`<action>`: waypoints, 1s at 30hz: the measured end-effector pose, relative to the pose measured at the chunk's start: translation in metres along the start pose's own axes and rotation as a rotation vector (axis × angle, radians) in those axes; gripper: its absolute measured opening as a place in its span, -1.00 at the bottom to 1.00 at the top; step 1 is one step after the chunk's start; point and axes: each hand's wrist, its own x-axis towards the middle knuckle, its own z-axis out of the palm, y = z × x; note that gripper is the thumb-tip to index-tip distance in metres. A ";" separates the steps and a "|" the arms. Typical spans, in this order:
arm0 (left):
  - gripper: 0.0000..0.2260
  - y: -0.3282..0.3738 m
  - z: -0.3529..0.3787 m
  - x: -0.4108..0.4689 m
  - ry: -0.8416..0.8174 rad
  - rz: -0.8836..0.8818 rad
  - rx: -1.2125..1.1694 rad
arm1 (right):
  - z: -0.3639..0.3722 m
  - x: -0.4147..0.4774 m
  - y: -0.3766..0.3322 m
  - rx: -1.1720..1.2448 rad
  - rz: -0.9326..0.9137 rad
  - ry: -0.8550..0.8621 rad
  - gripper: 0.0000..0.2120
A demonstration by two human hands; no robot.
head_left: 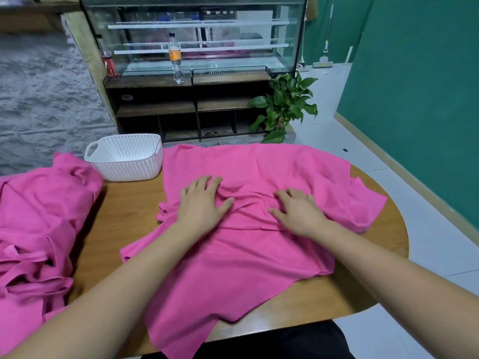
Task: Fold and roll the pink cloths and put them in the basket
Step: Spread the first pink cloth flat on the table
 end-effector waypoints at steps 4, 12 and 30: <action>-0.36 -0.017 0.026 0.017 -0.065 -0.047 0.013 | 0.025 0.018 0.000 -0.104 -0.021 0.135 -0.48; -0.43 -0.052 0.060 0.065 -0.024 -0.065 -0.016 | 0.039 0.075 -0.001 -0.089 -0.021 0.263 -0.47; -0.64 0.028 0.050 0.046 0.296 0.273 -0.166 | 0.029 0.111 -0.006 -0.088 -0.055 0.528 -0.56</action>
